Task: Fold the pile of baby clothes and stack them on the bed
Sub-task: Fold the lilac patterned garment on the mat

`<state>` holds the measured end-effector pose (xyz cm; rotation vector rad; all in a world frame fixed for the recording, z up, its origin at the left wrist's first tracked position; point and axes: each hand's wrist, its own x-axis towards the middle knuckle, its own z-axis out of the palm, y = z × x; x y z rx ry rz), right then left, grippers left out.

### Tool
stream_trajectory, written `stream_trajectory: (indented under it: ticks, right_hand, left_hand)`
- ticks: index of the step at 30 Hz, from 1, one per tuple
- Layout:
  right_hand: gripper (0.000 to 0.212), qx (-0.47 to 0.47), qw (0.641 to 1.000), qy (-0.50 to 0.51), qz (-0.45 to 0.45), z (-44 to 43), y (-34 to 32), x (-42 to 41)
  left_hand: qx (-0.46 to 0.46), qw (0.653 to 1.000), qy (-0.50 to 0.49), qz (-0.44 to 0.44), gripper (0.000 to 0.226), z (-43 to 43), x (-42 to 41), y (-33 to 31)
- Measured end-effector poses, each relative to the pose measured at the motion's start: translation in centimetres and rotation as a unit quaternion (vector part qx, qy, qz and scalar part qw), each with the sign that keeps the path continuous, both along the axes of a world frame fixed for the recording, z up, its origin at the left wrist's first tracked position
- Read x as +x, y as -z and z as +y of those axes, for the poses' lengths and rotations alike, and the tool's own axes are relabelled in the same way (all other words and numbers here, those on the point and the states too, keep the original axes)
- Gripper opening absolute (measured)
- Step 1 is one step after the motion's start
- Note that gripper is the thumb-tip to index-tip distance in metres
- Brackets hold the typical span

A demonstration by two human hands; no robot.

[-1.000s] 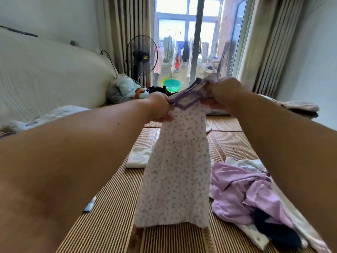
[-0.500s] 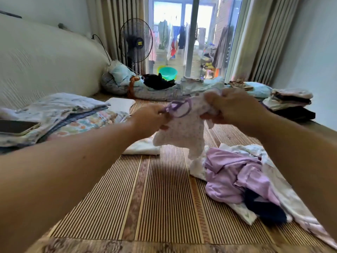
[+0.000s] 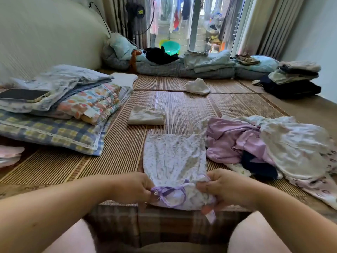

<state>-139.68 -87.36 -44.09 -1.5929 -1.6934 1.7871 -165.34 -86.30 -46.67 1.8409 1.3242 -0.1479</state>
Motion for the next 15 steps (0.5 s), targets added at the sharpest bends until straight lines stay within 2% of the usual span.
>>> stream_trajectory:
  ticks: [2,4,5,6,7,8,10,12,14,15]
  right_hand:
    - [0.014,0.037,0.999,0.036,-0.007,1.2,0.1,-0.7]
    - [0.014,0.092,0.989,0.118,0.004,3.0,0.9,-1.5]
    - [0.021,0.130,0.980,0.153,-0.012,3.9,1.5,-1.7]
    - [0.038,0.179,0.968,0.167,-0.062,4.6,2.2,-1.7]
    - [0.055,0.238,0.949,0.156,-0.132,4.7,2.9,-1.7]
    - [0.063,0.295,0.929,0.145,-0.172,4.5,3.6,-1.7]
    - [0.063,0.378,0.903,0.083,-0.185,3.2,4.5,-1.7]
    - [0.064,0.424,0.876,-0.054,-0.223,2.1,5.8,-1.7]
    - [0.075,0.428,0.838,-0.178,-0.288,2.3,7.2,-2.0]
    - [0.082,0.410,0.828,-0.215,-0.315,2.7,7.7,-2.2]
  left_hand:
    - [-0.025,0.998,-0.030,-0.039,0.034,0.5,0.1,0.0]
    - [-0.021,0.989,-0.107,-0.096,0.031,1.6,0.4,0.3]
    - [0.003,0.980,-0.156,-0.122,0.028,2.2,0.6,0.7]
    - [0.047,0.970,-0.196,-0.136,0.023,2.8,0.8,1.2]
    - [0.107,0.961,-0.221,-0.128,0.021,3.3,0.7,1.9]
    - [0.176,0.953,-0.226,-0.094,0.030,3.5,0.7,2.5]
    - [0.289,0.942,-0.171,-0.006,0.054,3.0,0.5,3.4]
    - [0.345,0.937,-0.026,0.050,0.064,2.1,0.5,3.7]
    - [0.330,0.928,0.122,0.118,0.075,1.8,1.0,4.2]
    - [0.301,0.928,0.160,0.150,0.081,1.9,1.2,4.7]
